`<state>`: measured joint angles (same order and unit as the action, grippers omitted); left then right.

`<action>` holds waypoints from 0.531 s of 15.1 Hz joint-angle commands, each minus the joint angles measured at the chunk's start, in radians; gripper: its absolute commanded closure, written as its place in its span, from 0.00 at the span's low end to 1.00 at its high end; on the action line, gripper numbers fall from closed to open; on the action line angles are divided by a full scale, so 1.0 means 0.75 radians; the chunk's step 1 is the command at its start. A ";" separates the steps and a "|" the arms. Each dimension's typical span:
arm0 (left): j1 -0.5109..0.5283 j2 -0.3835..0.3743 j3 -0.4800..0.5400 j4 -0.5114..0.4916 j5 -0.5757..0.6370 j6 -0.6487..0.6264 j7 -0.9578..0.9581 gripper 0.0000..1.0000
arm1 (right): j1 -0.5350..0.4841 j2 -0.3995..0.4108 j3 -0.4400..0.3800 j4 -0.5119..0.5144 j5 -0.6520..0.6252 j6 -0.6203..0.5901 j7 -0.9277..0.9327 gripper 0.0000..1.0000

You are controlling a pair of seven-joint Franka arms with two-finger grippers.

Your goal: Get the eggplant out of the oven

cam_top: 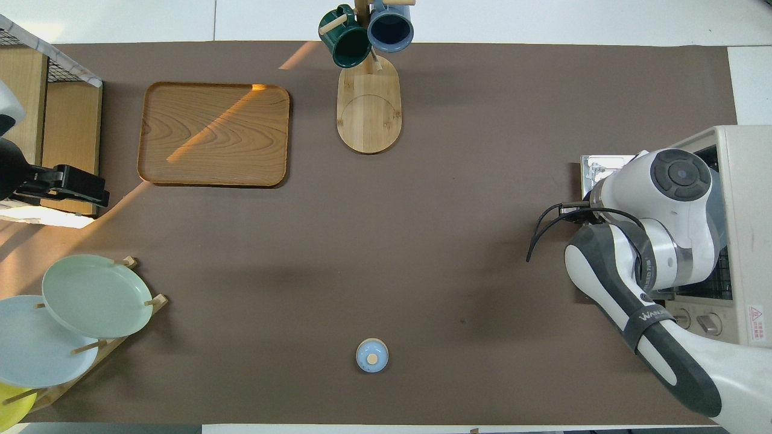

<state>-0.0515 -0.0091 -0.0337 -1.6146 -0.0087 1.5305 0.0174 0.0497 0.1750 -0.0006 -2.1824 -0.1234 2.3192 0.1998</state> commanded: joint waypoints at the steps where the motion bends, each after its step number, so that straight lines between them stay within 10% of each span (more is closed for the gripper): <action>1: 0.015 -0.006 -0.014 0.005 0.028 -0.008 0.005 0.00 | 0.026 0.020 0.003 0.024 -0.007 0.019 0.114 0.94; 8: 0.015 -0.008 -0.014 0.005 0.028 -0.012 0.005 0.00 | 0.112 -0.010 -0.001 0.243 -0.032 -0.296 0.161 0.57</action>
<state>-0.0514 -0.0091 -0.0337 -1.6146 -0.0087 1.5305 0.0174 0.1575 0.1763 0.0049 -2.0278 -0.1279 2.1392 0.3349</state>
